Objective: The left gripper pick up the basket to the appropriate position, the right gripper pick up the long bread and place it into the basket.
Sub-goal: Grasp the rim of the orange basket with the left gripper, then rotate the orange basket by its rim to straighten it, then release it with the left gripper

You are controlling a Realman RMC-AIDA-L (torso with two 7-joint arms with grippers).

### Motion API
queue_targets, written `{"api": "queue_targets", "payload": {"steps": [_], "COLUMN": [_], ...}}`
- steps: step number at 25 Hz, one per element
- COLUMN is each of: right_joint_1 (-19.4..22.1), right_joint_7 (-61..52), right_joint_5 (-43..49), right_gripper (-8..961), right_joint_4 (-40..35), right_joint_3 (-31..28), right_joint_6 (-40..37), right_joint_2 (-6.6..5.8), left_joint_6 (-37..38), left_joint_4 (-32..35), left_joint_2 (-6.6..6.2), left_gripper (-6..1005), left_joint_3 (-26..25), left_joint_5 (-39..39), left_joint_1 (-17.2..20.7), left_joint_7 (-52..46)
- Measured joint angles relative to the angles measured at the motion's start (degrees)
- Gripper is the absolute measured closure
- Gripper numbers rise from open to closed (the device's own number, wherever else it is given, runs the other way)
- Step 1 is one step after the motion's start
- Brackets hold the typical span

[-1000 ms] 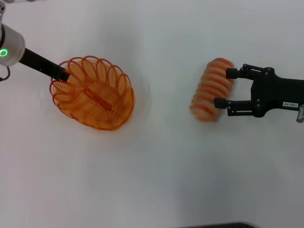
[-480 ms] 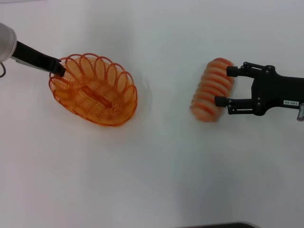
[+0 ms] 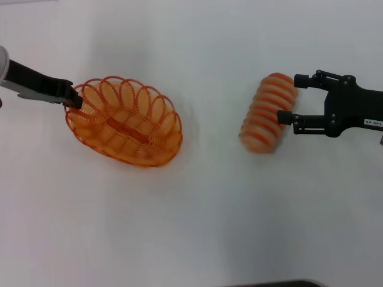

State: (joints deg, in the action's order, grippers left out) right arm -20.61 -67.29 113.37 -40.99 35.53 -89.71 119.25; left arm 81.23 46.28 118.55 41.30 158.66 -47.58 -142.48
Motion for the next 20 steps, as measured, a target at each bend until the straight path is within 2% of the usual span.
{"api": "queue_targets", "payload": {"steps": [3, 4, 8, 14, 20], "right_joint_1": [0.0, 0.0, -0.1, -0.1, -0.2], "right_joint_7": [0.0, 0.0, 0.0, 0.3, 0.2], "right_joint_5": [0.0, 0.0, 0.0, 0.0, -1.0], "right_gripper": [22, 22, 22, 22, 22], "right_joint_4": [0.0, 0.0, 0.0, 0.0, 0.0], "right_joint_3": [0.0, 0.0, 0.0, -0.2, -3.0], "right_joint_6": [-0.1, -0.2, -0.5, -0.6, -1.7], "right_joint_2": [0.03, 0.04, -0.03, -0.12, -0.03], "left_joint_6": [1.3, 2.9, 4.2, 5.0, 5.8], "left_joint_4": [0.0, 0.0, -0.2, -0.5, -0.6], "left_joint_2": [0.03, 0.13, 0.22, 0.46, 1.30], "left_gripper": [907, 907, 910, 916, 915], "left_joint_3": [-2.5, -5.1, -7.0, -8.2, -8.7], "left_joint_5": [0.0, -0.5, -1.9, -4.6, -8.3], "left_joint_1": [0.0, 0.0, 0.3, 1.8, 4.6], "left_joint_7": [-0.2, -0.5, -1.7, -4.4, -5.2]}}
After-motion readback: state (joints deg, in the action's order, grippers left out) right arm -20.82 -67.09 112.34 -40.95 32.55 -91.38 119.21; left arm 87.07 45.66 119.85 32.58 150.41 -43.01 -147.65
